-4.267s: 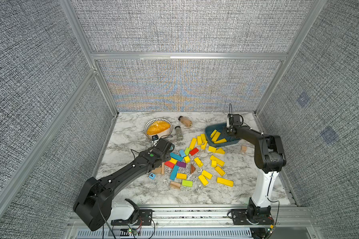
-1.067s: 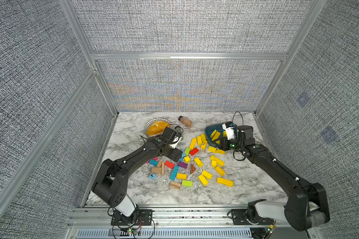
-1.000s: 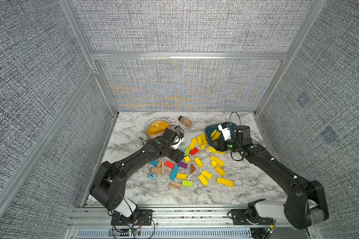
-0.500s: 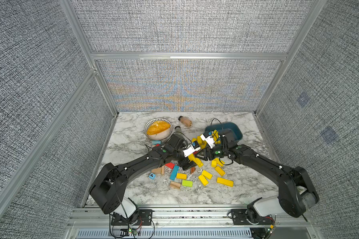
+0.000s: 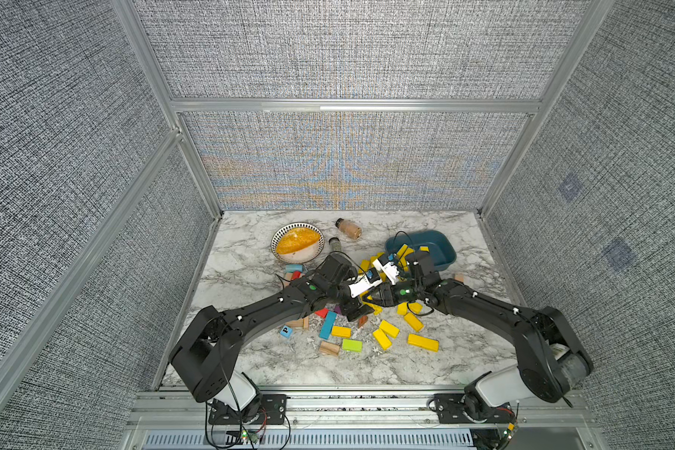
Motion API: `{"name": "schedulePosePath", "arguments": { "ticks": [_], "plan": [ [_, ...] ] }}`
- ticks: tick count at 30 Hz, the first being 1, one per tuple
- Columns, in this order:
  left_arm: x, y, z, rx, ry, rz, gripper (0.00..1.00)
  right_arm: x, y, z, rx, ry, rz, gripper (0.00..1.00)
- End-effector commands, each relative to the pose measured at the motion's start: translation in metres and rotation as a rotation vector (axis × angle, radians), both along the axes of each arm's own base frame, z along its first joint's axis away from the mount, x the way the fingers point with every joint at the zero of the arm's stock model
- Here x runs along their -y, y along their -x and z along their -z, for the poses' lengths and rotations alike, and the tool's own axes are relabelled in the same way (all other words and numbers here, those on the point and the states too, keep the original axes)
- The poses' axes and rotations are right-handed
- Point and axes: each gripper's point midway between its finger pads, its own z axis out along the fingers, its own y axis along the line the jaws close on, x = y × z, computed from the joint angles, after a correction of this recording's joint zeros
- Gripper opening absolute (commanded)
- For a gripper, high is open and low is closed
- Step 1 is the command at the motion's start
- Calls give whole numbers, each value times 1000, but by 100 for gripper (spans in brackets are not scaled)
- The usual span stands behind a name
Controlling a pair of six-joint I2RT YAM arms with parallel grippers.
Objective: Pick out the yellow building blocks
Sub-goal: Place the building block in the storage box.
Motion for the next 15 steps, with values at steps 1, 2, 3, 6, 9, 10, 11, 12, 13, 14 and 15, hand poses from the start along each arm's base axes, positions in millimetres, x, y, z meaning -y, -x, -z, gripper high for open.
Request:
{"name": "schedulePosePath", "arguments": {
  "ticks": [1,2,3,6,9,10,11,12,13,14,15],
  "plan": [
    [5,-6,-12,51,20,-15,69,-1,-5,-9,22,-28,26,19],
    [6,-7,-14,59,23,-20,69,-1,-7,-12,29,-36,37,14],
    [6,-8,-17,67,25,-26,70,3,-2,-4,6,-29,48,8],
    [5,-11,-28,86,43,-52,81,9,-5,-5,-3,-41,88,0],
    [3,-11,-46,118,88,-65,93,24,-14,-12,-8,-65,154,0],
    [3,-10,-53,132,110,-67,96,31,-18,-15,-3,-69,182,0],
    [2,-9,-60,145,131,-73,98,38,-23,-19,4,-71,209,0],
    [0,-8,-66,155,156,-82,99,48,-29,-21,13,-69,242,0],
    [-2,-7,-72,160,178,-95,99,61,-37,-23,22,-59,285,0],
    [-4,-6,-78,155,199,-109,99,74,-45,-24,33,-42,329,0],
    [-5,-4,-84,134,230,-129,99,91,-53,-24,40,-20,387,0]
  ]
}}
